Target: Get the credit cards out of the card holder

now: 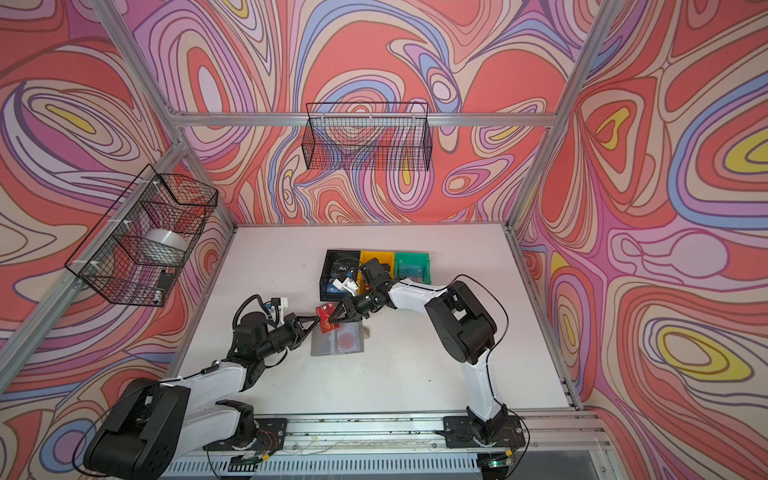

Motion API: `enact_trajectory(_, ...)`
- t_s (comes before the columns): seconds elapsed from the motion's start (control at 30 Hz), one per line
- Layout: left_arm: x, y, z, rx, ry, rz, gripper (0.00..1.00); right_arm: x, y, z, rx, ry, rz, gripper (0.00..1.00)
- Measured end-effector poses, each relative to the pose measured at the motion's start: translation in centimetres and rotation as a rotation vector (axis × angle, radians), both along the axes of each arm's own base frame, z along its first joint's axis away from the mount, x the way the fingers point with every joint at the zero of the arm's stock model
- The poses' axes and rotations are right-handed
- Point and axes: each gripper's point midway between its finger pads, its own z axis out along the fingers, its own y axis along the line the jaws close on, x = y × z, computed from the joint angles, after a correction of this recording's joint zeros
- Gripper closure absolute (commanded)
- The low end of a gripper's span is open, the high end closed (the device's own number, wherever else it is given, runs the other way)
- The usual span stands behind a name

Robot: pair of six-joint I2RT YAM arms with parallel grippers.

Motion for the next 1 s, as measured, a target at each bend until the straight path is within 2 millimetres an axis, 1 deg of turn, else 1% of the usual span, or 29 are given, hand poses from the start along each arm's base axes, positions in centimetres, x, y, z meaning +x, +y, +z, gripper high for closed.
enact_trajectory(0.13, 0.0, -0.2, 0.0, -0.005, -0.004, -0.008, 1.00, 0.1, 0.1, 0.2, 0.008, 0.006, -0.005, 1.00)
enact_trajectory(0.2, 0.1, -0.3, 0.2, -0.007, -0.011, -0.009, 0.97, 0.3, -0.1, 0.1, 0.009, 0.009, -0.006, 1.00)
enact_trajectory(0.33, -0.1, -0.5, 0.1, -0.007, -0.003, -0.021, 0.86, 0.1, -0.3, 0.2, -0.007, -0.002, 0.021, 1.00)
enact_trajectory(0.47, -0.3, -0.6, 0.5, 0.005, -0.010, -0.032, 0.80, 0.0, -0.5, 1.1, -0.045, -0.055, 0.062, 1.00)
enact_trajectory(0.57, -0.4, -0.5, 1.2, 0.021, -0.021, -0.035, 0.76, 0.7, -1.1, 2.2, -0.082, -0.121, 0.088, 1.00)
enact_trajectory(0.67, -0.6, -0.3, 1.4, 0.052, -0.020, -0.034, 0.74, 1.9, -2.3, 3.5, -0.137, -0.204, 0.103, 1.00)
enact_trajectory(0.83, -1.0, 0.1, 0.8, 0.108, 0.016, -0.036, 0.73, 5.0, -5.6, 5.3, -0.282, -0.411, 0.118, 1.00)
enact_trajectory(0.9, -1.2, 0.1, 0.2, 0.122, 0.039, -0.040, 0.73, 6.0, -7.2, 5.4, -0.367, -0.505, 0.141, 1.00)
enact_trajectory(1.0, -1.3, 0.2, -0.5, 0.134, 0.072, -0.046, 0.73, 6.7, -9.4, 5.1, -0.503, -0.620, 0.195, 1.00)
